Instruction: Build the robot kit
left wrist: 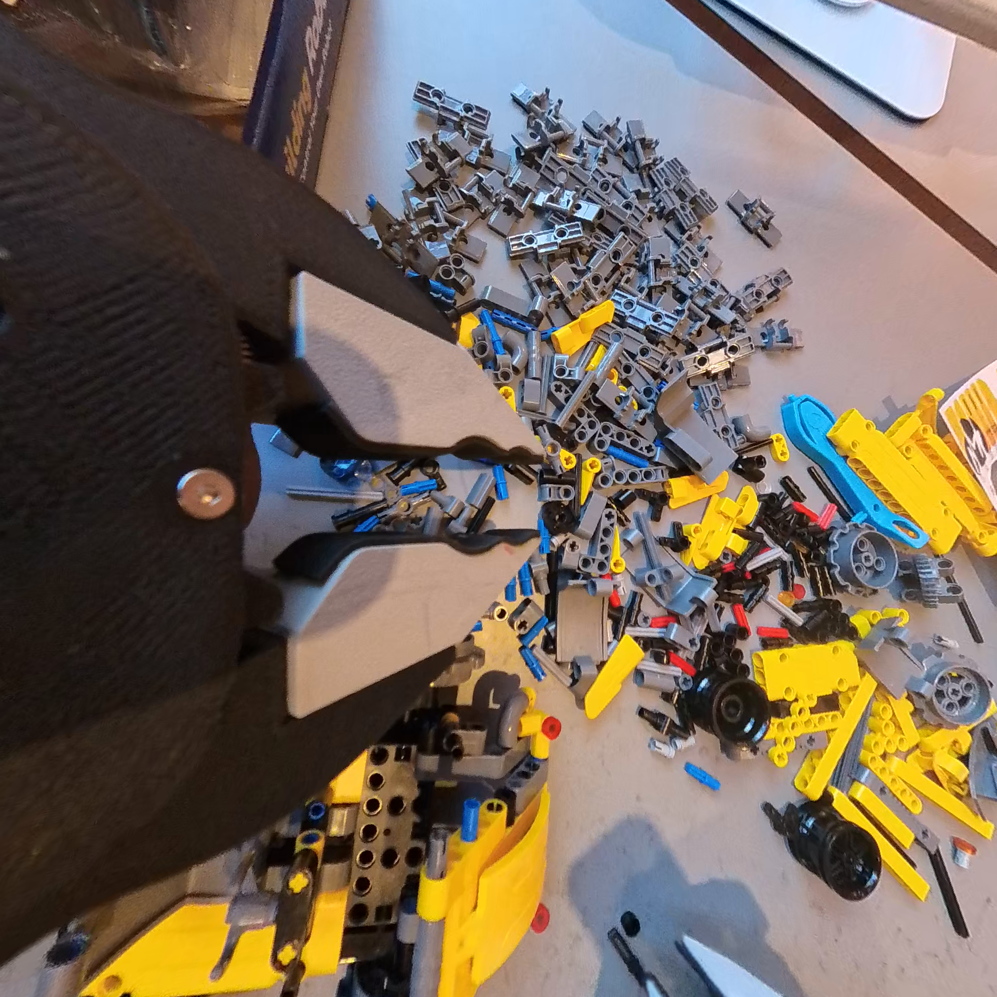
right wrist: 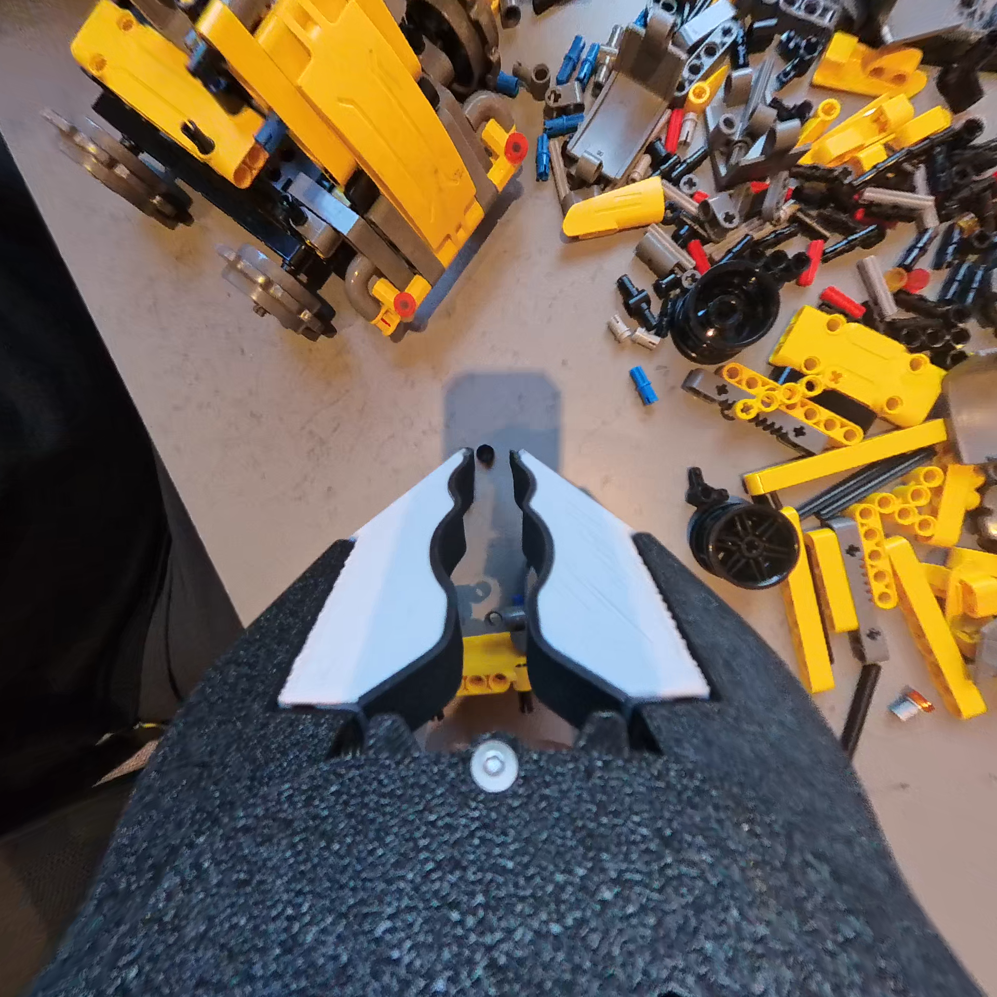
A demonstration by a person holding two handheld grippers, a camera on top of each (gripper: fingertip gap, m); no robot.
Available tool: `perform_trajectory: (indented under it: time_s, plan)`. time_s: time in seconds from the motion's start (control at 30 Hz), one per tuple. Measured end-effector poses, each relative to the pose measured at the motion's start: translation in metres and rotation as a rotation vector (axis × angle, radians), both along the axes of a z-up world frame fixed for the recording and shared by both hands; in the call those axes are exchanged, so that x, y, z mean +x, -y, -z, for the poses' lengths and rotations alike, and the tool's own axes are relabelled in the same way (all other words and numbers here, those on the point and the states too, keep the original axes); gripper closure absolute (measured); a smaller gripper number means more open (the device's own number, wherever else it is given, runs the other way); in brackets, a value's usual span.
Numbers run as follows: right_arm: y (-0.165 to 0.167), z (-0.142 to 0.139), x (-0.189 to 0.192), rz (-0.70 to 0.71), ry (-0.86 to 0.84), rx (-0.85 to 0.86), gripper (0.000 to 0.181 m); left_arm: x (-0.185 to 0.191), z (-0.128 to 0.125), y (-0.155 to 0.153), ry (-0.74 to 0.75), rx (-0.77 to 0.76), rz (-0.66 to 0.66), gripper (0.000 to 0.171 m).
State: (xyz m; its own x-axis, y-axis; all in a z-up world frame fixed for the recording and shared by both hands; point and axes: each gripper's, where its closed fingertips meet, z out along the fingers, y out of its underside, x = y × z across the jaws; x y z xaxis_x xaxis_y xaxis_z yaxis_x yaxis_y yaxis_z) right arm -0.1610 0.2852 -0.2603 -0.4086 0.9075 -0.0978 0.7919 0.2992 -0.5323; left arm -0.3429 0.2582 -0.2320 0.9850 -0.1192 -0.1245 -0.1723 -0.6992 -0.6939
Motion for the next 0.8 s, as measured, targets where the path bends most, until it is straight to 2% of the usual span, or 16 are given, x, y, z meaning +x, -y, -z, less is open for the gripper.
perform_trajectory:
  time_s: [0.27, 0.37, 0.57, 0.8]
  plan:
    - [0.001, -0.028, -0.012, 0.046, -0.192, 0.003, 0.167, 0.001, 0.002, -0.001, -0.004, -0.002, 0.000, 0.149]
    - [0.007, -0.035, -0.014, 0.039, -0.216, -0.014, 0.166, 0.001, -0.002, -0.001, 0.000, 0.013, 0.001, 0.150]
    - [0.026, -0.026, -0.001, -0.023, -0.162, 0.016, 0.165, 0.003, -0.002, -0.001, -0.001, 0.015, 0.006, 0.149]
    - [0.036, -0.019, 0.011, 0.077, -0.233, 0.004, 0.164, 0.003, -0.003, -0.001, -0.027, 0.015, 0.005, 0.149]
